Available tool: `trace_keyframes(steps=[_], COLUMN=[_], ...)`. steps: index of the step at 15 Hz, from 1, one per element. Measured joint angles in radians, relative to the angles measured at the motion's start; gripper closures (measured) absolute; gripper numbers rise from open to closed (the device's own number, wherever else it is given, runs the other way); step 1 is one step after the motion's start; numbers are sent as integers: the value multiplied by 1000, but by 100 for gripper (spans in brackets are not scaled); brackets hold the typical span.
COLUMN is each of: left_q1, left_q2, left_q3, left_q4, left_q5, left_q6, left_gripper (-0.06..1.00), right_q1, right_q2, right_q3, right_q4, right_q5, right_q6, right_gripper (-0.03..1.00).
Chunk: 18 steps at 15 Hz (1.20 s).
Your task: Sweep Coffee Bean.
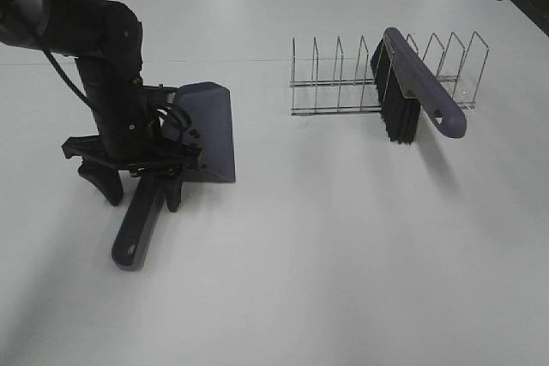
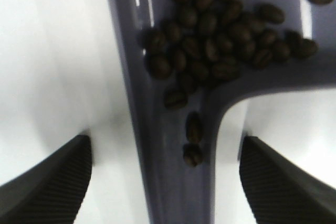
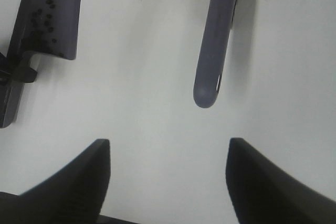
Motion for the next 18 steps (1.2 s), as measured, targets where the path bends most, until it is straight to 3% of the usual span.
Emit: trace_keyframes(steps=[4,7,8,11,14,18], left_q1=[25,117,200,291,298,298], left_q2=[-113,-140,-140,-187,-315,-587], left_q3=[-52,-123,-152,-145,-41,220], left_q4=[-8,-17,-11,-3,28,34], left_q5=[63,114,159,174,183,109], left_q6=[0,21,70,128,147,147], left_gripper=[24,24,24,24,24,24], right_q1=[0,0,0,0,0,0], right_q2=[-104,-172,-228,-302,-394,-552], right_q3=[116,192,243,297,330,392], right_q4=[0,0,0,0,0,0], right_q5=[0,0,0,0,0,1], right_q6=[0,0,0,0,0,0], right_gripper=[38,38,38,38,38,38])
